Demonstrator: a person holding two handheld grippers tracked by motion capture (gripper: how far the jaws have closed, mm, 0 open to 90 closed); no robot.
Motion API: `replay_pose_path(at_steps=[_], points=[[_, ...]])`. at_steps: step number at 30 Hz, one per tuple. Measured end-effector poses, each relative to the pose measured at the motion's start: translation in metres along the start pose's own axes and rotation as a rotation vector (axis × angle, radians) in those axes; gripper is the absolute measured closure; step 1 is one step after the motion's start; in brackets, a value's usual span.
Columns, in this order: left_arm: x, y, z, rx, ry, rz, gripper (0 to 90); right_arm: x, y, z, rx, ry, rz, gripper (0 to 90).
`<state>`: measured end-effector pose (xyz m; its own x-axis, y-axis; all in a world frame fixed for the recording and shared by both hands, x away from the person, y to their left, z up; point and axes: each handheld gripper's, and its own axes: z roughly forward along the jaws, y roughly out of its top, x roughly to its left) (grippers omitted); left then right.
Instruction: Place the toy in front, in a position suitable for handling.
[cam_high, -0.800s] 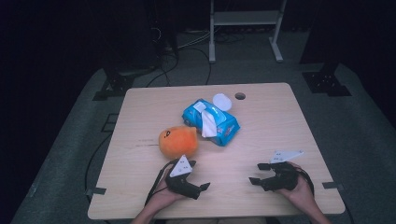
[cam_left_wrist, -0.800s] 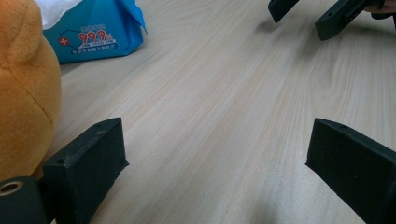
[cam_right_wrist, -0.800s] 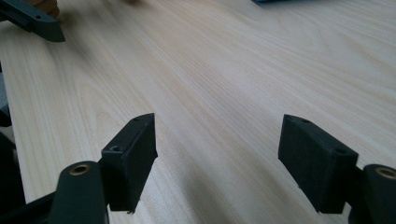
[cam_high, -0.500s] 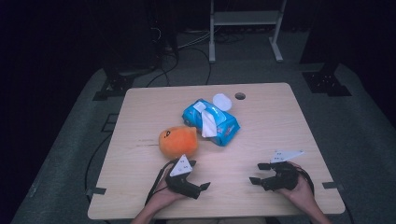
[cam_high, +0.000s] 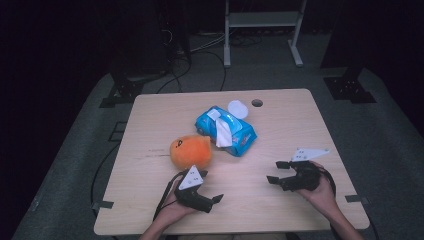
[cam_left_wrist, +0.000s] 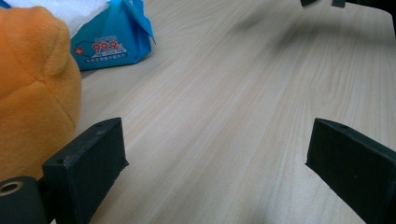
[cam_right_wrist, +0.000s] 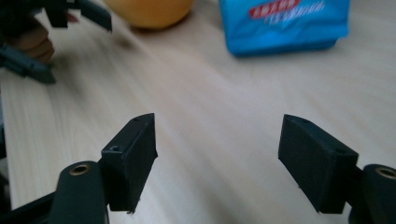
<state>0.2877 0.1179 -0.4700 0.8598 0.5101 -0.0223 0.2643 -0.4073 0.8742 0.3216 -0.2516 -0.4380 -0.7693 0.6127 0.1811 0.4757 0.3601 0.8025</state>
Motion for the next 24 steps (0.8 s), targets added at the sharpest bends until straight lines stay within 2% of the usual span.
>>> replay_pose_path(at_steps=[5, 9, 14, 17, 20, 24], points=[[-0.001, 0.002, -0.003, -0.009, 0.005, 0.01, 4.1, -0.014, 0.031, 0.007, -0.026, -0.019, -0.022, 26.6], [0.0, 0.002, -0.005, -0.014, 0.005, 0.013, 4.1, -0.029, 0.056, 0.019, -0.049, -0.033, -0.028, 26.6], [0.0, 0.002, -0.006, -0.016, 0.002, 0.013, 4.1, -0.047, 0.077, 0.042, -0.025, -0.041, -0.017, 26.8], [0.001, 0.002, -0.008, -0.016, 0.005, 0.016, 4.1, -0.054, 0.084, 0.058, 0.001, -0.045, -0.01, 28.0], [0.001, 0.002, -0.008, -0.018, 0.005, 0.015, 4.1, -0.06, 0.088, 0.07, 0.011, -0.054, -0.013, 28.0], [0.002, 0.001, -0.009, -0.022, 0.006, 0.011, 4.1, -0.069, 0.094, 0.085, 0.014, -0.063, 0.006, 28.4]])
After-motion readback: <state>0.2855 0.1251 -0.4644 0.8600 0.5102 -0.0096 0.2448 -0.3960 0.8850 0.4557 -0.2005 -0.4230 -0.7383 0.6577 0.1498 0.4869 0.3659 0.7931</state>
